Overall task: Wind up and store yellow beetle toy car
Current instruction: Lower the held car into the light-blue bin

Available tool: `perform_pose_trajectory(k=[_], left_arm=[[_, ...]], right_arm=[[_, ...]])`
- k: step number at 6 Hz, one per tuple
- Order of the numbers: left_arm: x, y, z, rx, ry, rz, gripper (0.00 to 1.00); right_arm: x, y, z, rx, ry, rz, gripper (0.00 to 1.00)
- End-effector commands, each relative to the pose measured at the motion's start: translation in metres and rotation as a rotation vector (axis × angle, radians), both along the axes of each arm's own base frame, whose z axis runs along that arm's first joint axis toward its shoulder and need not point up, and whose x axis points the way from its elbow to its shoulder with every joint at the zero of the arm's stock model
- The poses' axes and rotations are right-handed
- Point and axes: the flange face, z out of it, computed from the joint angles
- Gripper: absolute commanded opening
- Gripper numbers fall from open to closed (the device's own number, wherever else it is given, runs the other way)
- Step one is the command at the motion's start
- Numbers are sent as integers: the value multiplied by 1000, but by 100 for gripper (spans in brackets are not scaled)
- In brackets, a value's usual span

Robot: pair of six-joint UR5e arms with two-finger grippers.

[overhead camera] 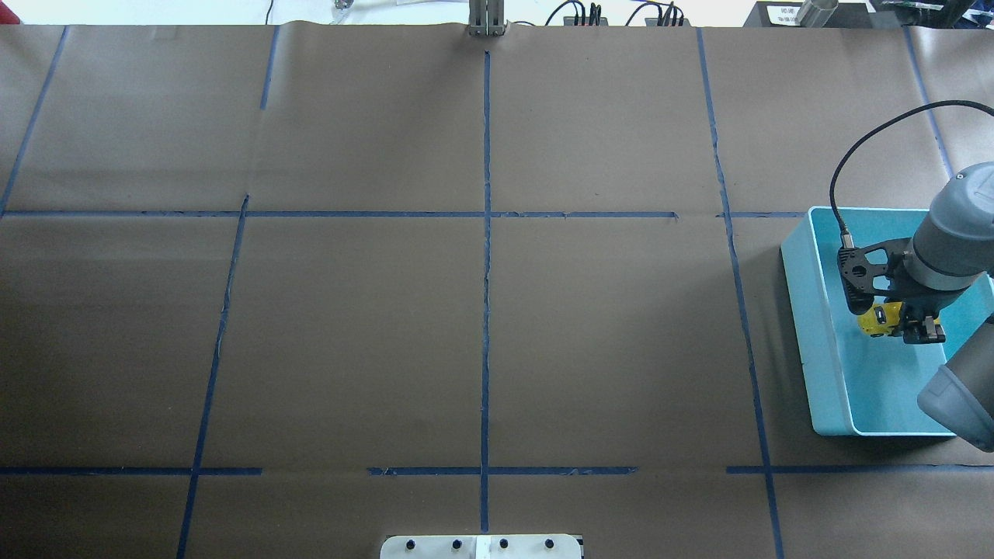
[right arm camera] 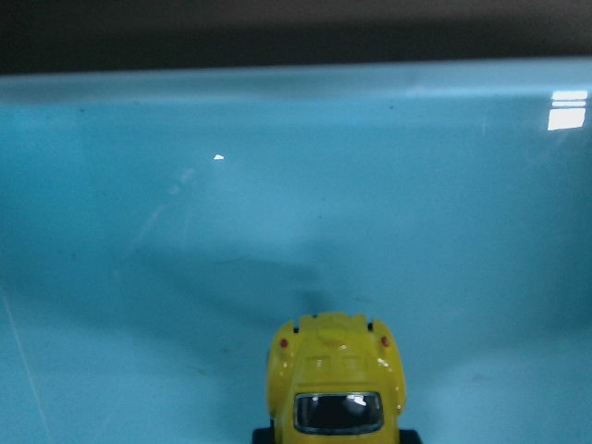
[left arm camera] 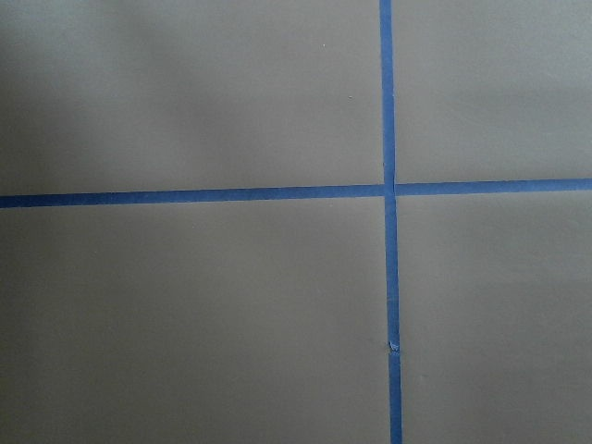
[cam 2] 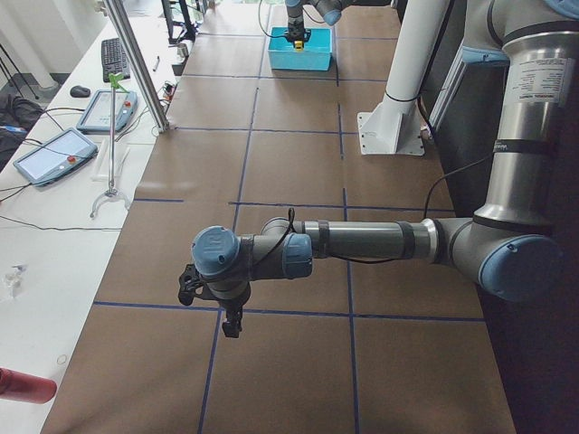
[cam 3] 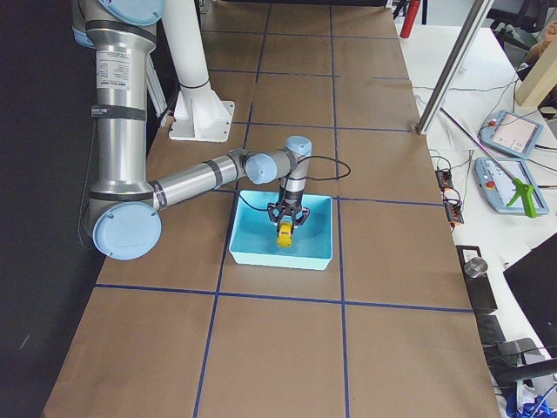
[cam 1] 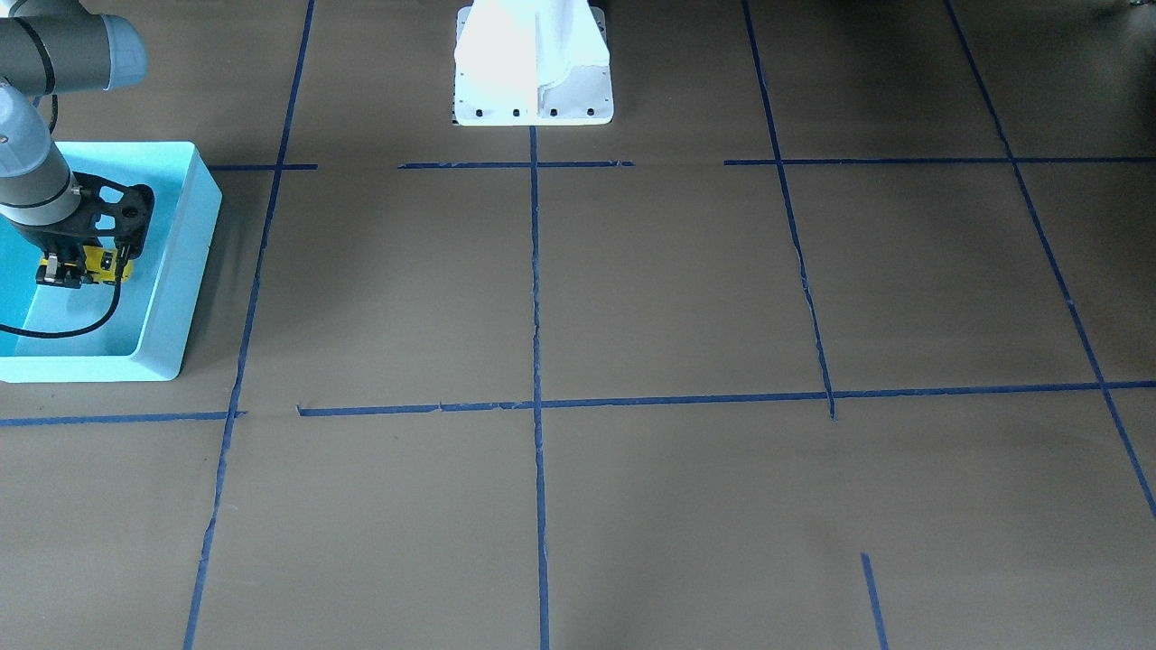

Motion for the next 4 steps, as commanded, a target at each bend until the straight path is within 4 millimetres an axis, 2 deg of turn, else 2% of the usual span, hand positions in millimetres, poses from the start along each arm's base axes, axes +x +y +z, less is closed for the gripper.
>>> perform_pose_trajectory(k=[1,3,4], left_arm=[[0,0,-1,3,0,-1,100],[-1,0,-3,6,-1,-1,100],[0,-1,-3,7,-2,1,100]], right_arm=[[-9,-6,8,-23,5,6,8],[-20,-6,6,-44,-6,17,11],[-22,-6,4,-46,-7,22,17]])
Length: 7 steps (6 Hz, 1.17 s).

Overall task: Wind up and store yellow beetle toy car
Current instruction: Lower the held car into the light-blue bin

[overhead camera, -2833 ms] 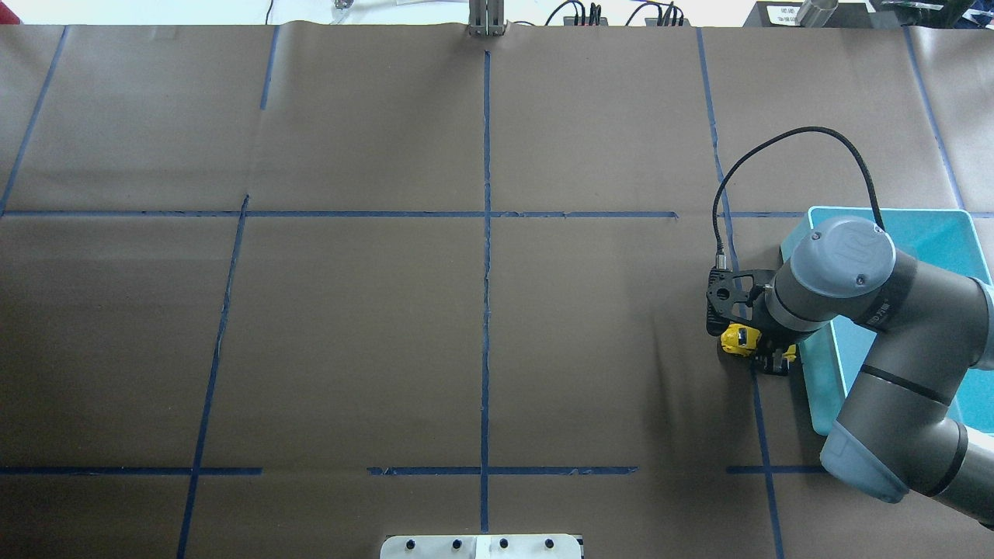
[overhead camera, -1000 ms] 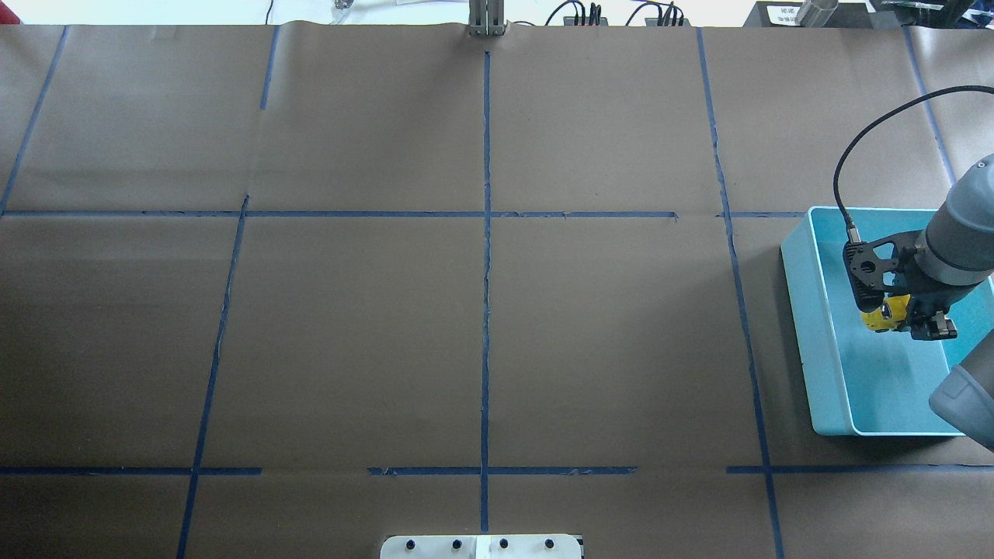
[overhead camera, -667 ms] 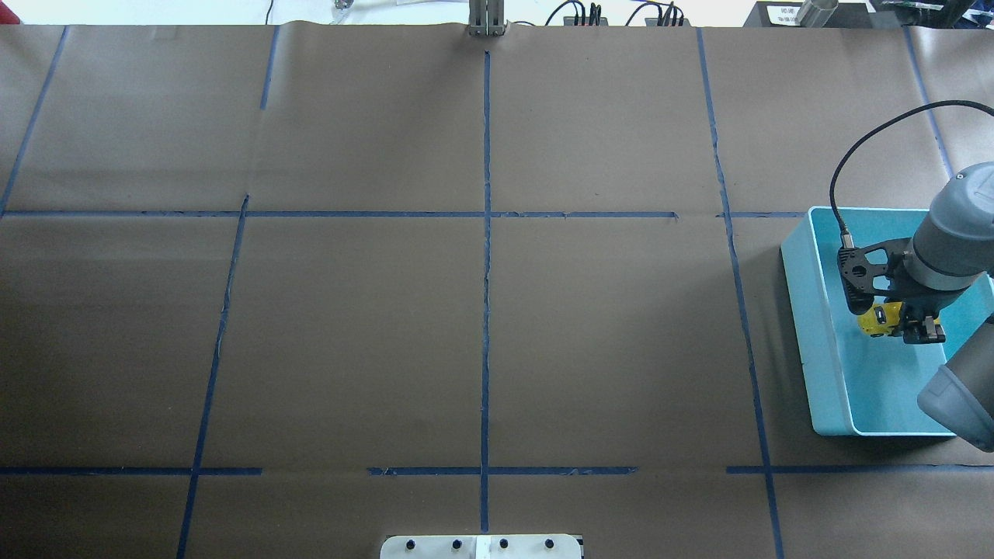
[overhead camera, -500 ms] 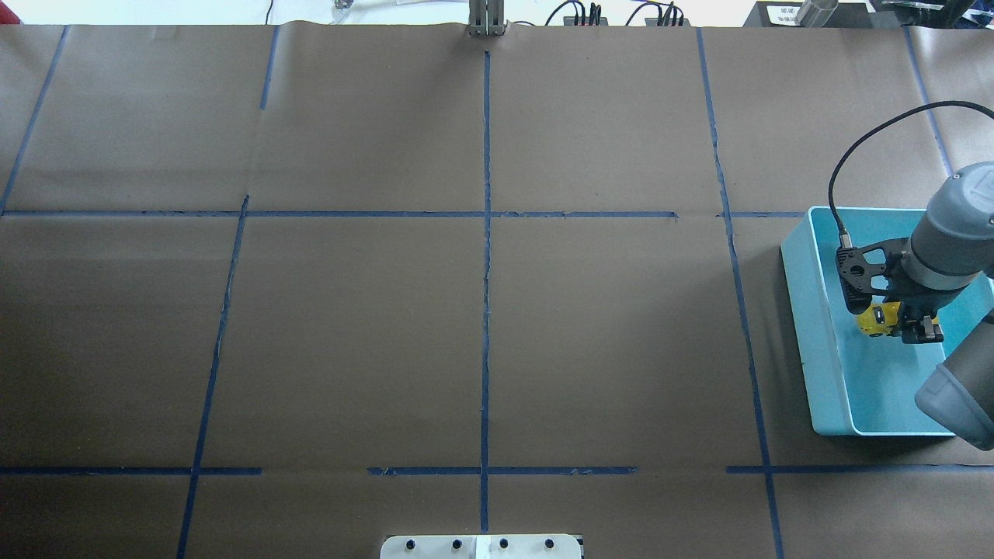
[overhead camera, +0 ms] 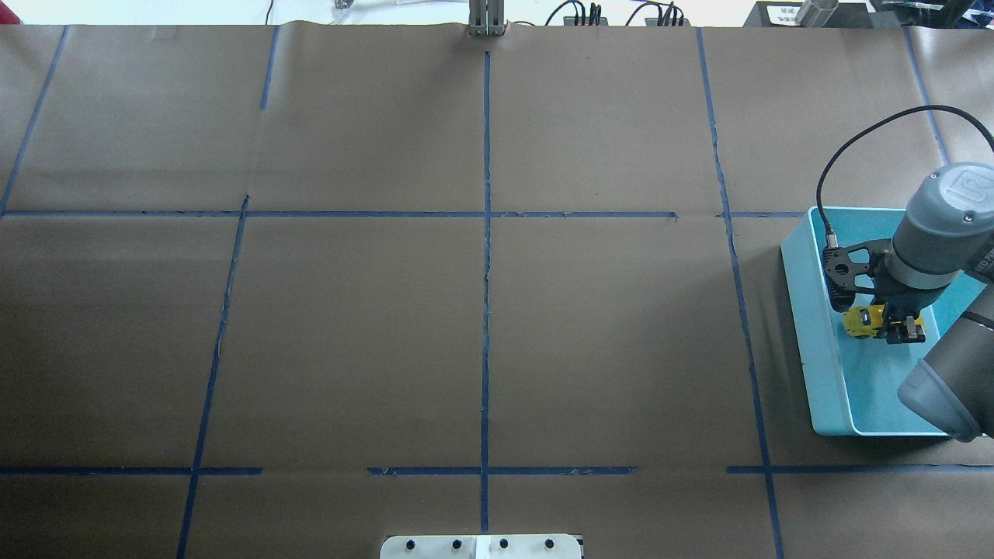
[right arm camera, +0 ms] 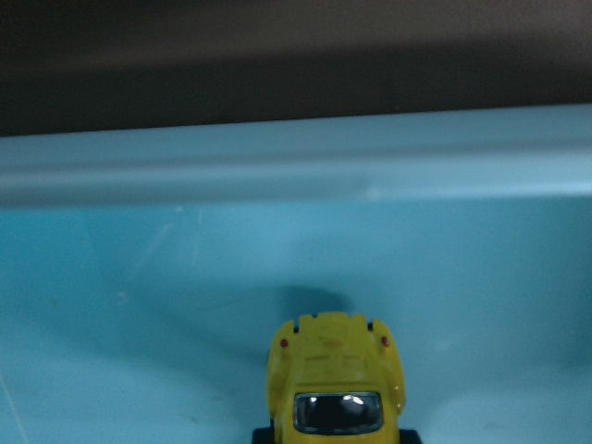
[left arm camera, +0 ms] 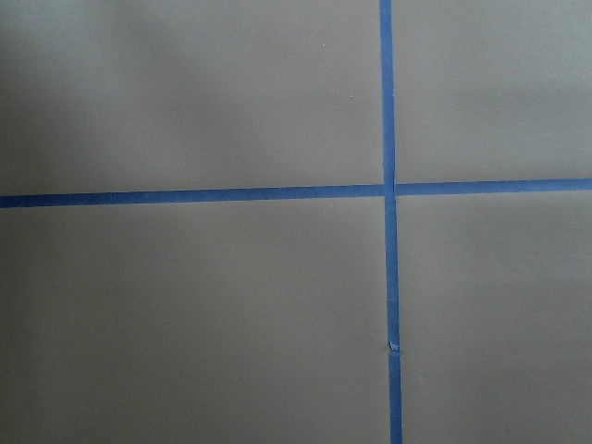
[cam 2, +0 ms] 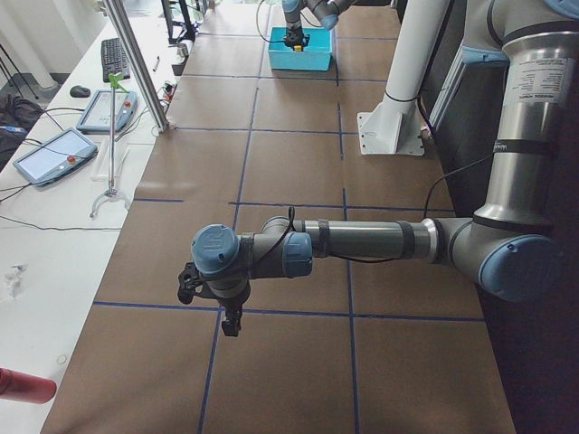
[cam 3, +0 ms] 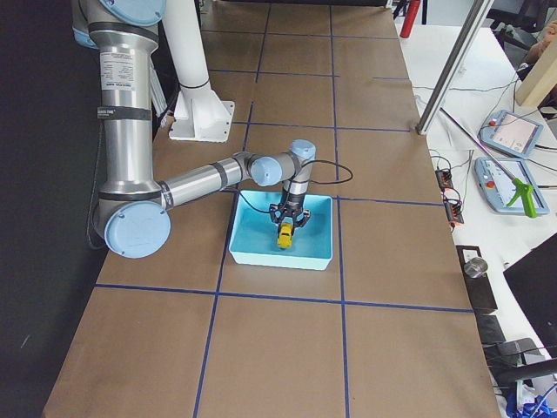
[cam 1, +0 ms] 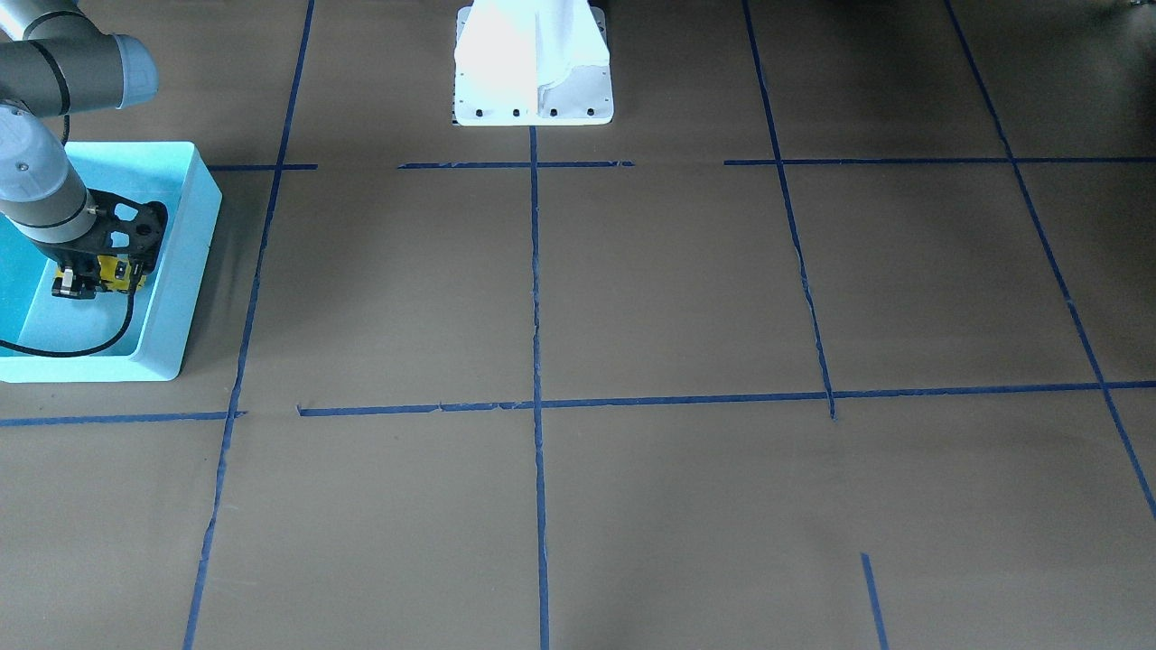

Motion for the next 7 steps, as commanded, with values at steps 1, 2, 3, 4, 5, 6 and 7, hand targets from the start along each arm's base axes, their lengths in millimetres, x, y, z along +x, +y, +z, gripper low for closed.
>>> perform_pose_trajectory(k=[1,2,3,4,5,6,7], left_arm=[[0,-1,-1,3,-1,1,100],[0,0,0,2,0,1,100],[0,0,0,1,-2,1,100],[-1,0,0,1,-2,-1,100],[-1,0,0,1,-4,-1,100],[-1,0,0,1,-4,-1,100],[0,0,0,1,-5,1,100]], right_arm=[[-3,0,-1,-3,0,7,25],[-4,1,-1,-4,1,4,43],[-4,0,-4,14,-11,-5,99],[-5,-1,-5,44,-39,-4,100],[-2,0,-16,58,-65,-5,100],[9,8,-47,95,-98,1,100],[42,26,-52,97,-106,24,100]])
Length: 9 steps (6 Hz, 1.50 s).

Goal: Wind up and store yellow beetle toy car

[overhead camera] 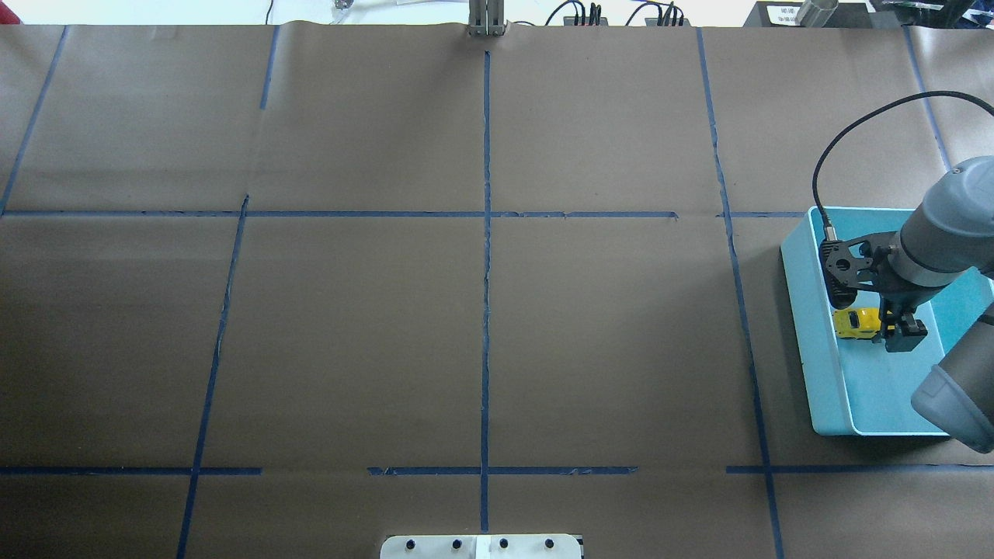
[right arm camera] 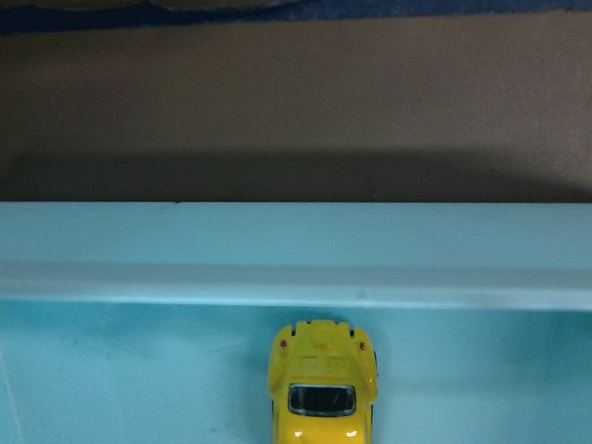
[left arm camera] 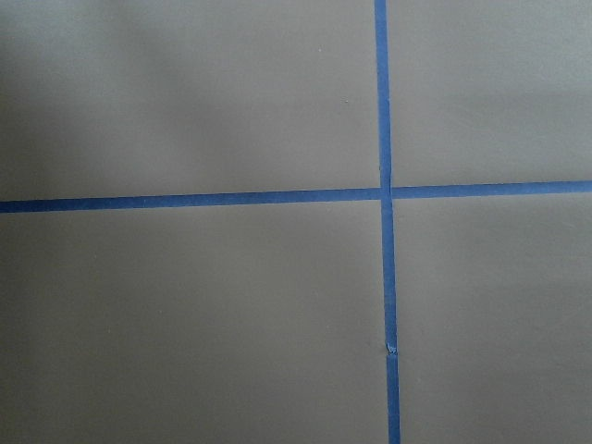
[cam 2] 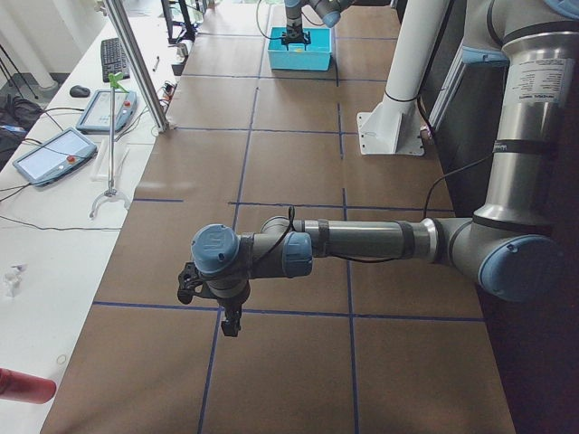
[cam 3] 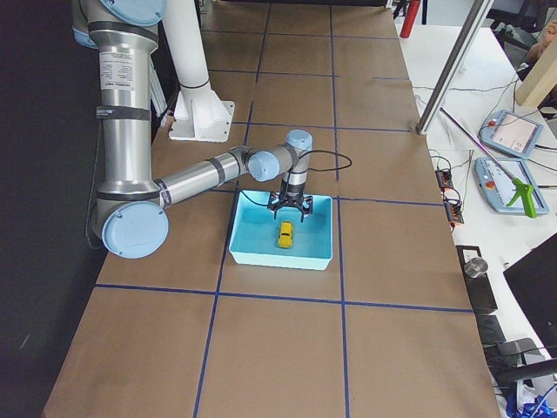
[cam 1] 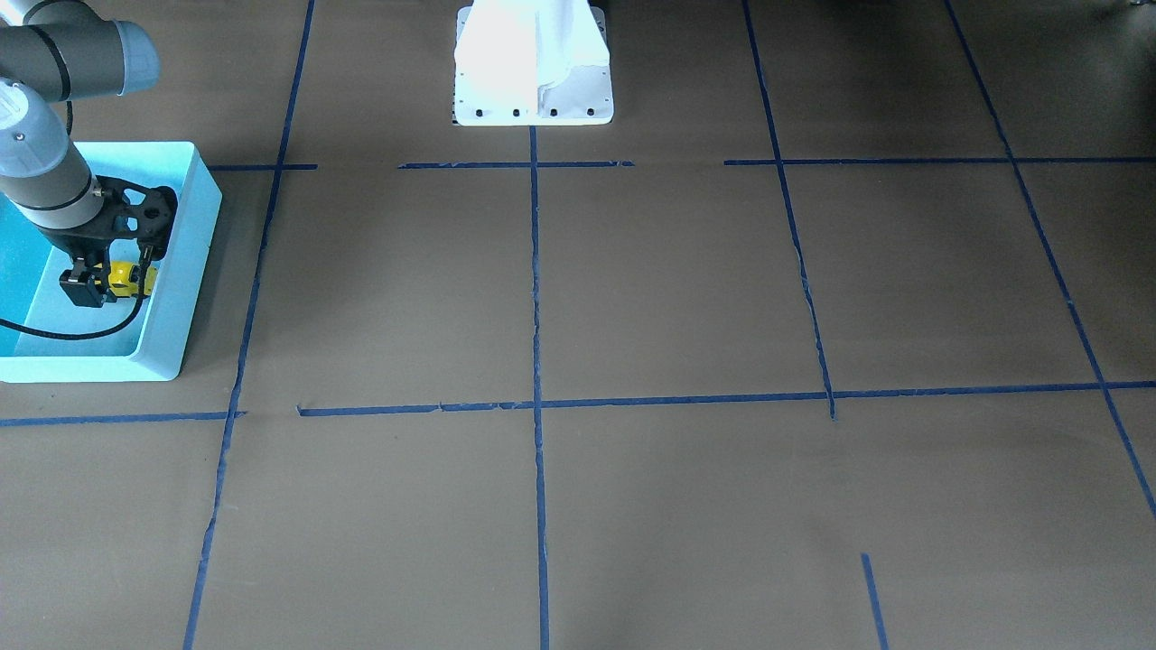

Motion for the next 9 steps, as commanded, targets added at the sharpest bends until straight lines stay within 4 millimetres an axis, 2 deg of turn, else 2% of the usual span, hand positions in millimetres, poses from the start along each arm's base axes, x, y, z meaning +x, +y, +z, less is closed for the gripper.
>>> perform_pose_trajectory(k=[1,2,3,4,5,6,7,8,9], left_arm=[[1,0,0,0,-1,1,100],[0,-1,-1,1,-3,1,100],[0,-1,-1,1,-3,1,100],[0,-1,0,0,-3,1,100],[0,-2,-1,3,-3,1,100],[0,-3,-2,4,-5,1,100],[0,-3,-2,4,-5,1,100],[0,-2,-1,1,-3,1,100],[0,-1,0,0,-3,1,100]], right_arm=[[55,11,-14,-16,-55,53,100],[101,-4,-12,-86,-65,118,100],[154,-9,5,-175,-33,219,100],[205,-19,26,-296,-99,344,100],[254,-21,63,-398,-139,468,100],[308,-23,112,-504,-161,607,100],[361,-7,158,-687,-195,855,100],[373,4,173,-855,-174,1055,100],[375,1,166,-972,-154,1229,100]])
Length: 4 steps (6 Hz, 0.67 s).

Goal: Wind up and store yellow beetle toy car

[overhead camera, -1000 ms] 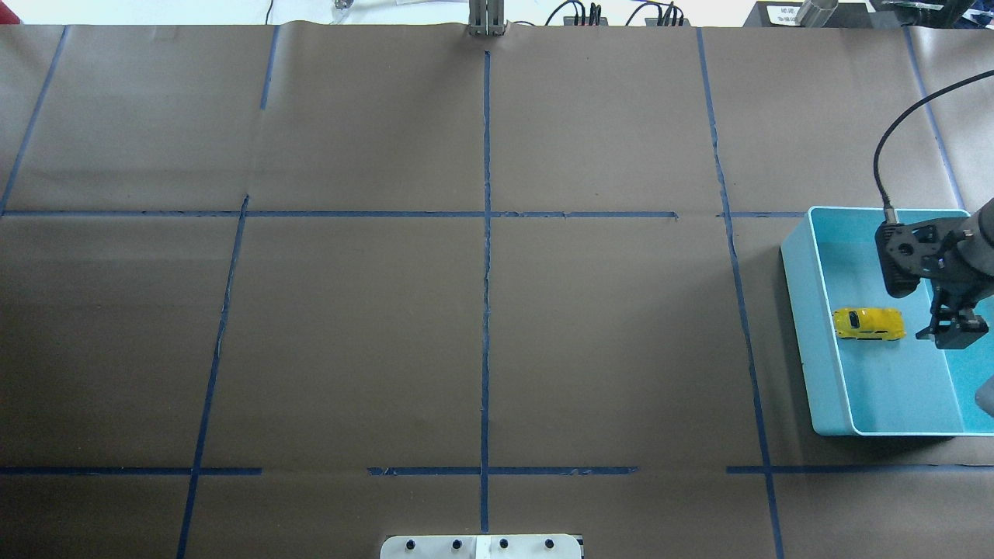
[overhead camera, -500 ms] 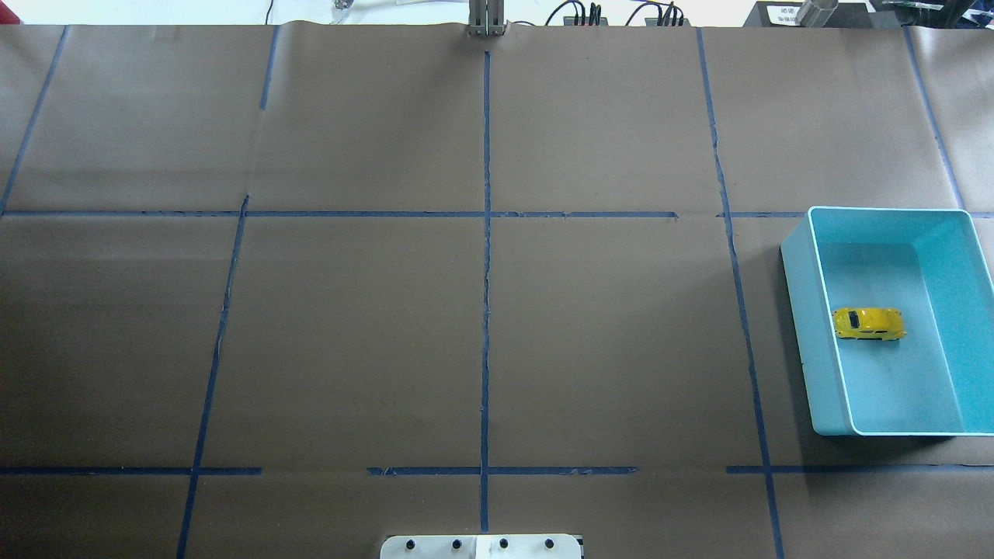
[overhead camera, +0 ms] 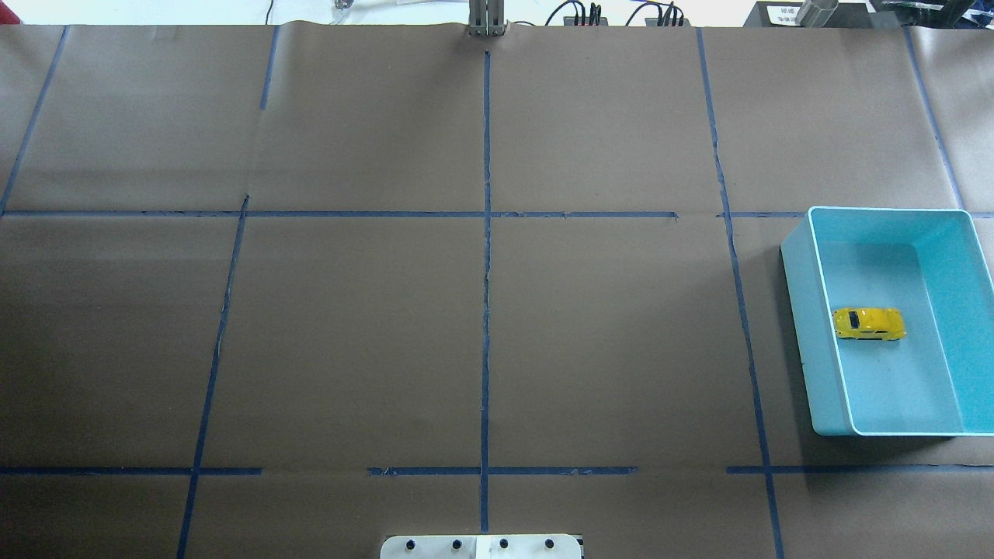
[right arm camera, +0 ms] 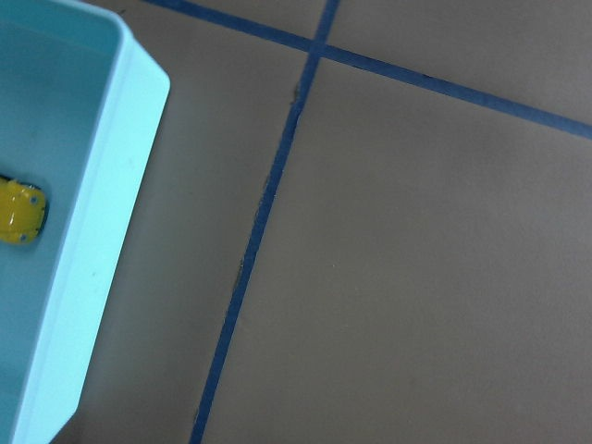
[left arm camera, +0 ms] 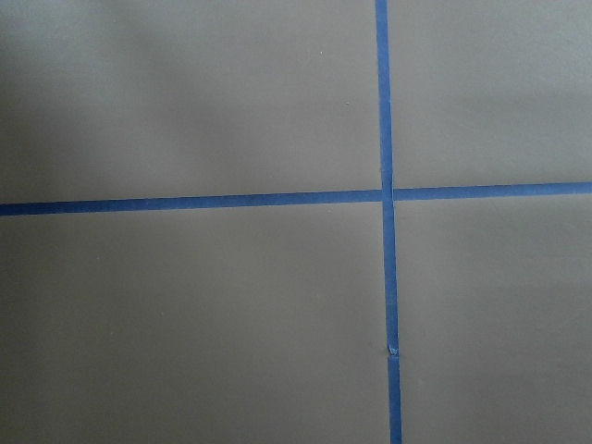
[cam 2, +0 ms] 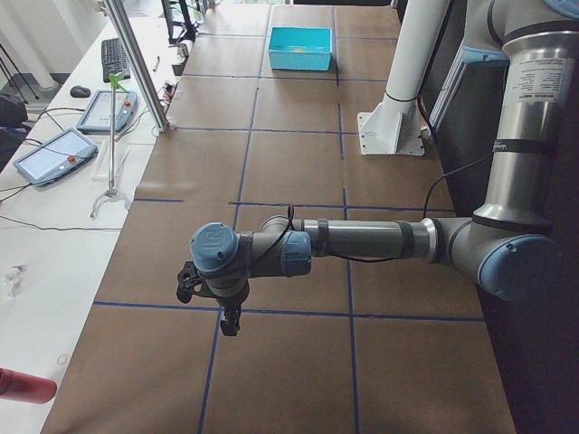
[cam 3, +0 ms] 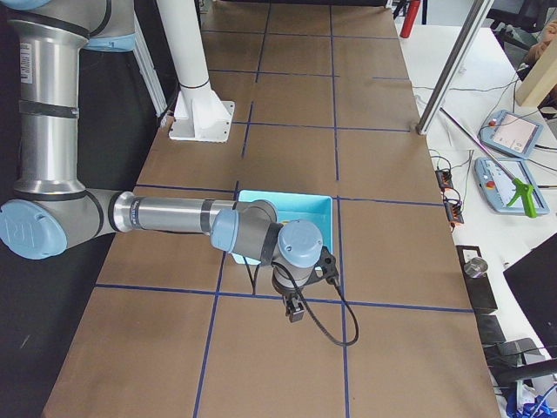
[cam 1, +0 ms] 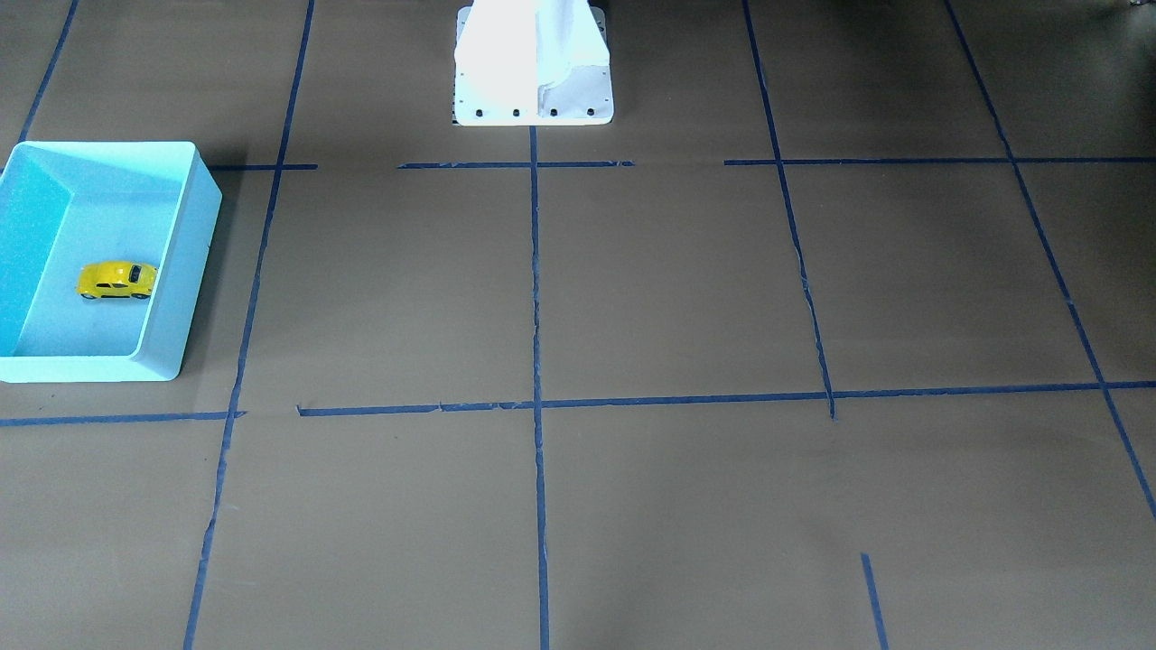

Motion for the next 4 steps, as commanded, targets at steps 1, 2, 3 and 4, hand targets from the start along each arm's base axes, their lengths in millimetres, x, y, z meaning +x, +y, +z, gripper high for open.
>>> perform_pose_trajectory(k=[1,2,3,4], left_arm=[[0,0,0,0,0,0,100],[0,1,2,-3,1,0,100],[0,1,2,-3,1,0,100],[0,1,1,-2,1,0,100]], right_arm=[[11,-14,-19,-200,-2,258,100],[15,-11,-18,-210,51,272,100],[16,-11,-34,-273,70,370,100],[14,-11,-39,-301,65,409,100]])
